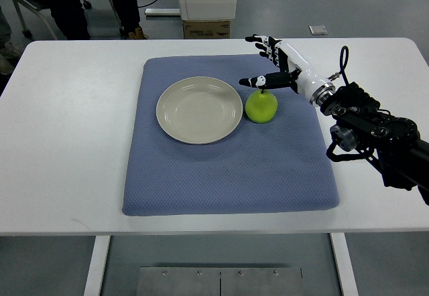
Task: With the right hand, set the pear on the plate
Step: 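Move the right hand over the green pear, fingers open, then lower the right hand and close its fingers around the pear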
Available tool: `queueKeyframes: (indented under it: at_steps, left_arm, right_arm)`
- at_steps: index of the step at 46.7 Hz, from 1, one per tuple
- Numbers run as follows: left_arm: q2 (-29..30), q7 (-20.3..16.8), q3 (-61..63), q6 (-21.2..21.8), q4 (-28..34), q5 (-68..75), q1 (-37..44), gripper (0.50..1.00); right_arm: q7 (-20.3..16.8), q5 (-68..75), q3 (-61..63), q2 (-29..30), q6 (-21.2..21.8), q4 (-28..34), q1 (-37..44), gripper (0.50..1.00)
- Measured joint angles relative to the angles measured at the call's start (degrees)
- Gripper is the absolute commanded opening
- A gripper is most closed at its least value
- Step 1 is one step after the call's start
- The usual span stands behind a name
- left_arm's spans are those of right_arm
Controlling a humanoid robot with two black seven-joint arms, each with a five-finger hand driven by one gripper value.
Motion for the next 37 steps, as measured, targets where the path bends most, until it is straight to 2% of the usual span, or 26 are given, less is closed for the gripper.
queueKeyframes:
  at_steps: [10,25,37]
  left_arm:
    - [0.0,0.0,0.0,0.0,0.0,0.0,0.0,1.000]
    - [0.0,0.0,0.0,0.0,0.0,0.0,0.0,1.000]
    - [0.0,0.0,0.0,0.0,0.0,0.0,0.0,1.000]
  right_arm:
    - [1.1,-1.5,-0.2,-0.2,-0.1,1.3,-1.4,0.998]
    - [3.8,-1.9,-0.3,0.5,-2.7,-1.4,-4.5,0.998]
    - [4.3,-2.0,-1.1,0.6,-3.2,-2.1,-6.2,0.995]
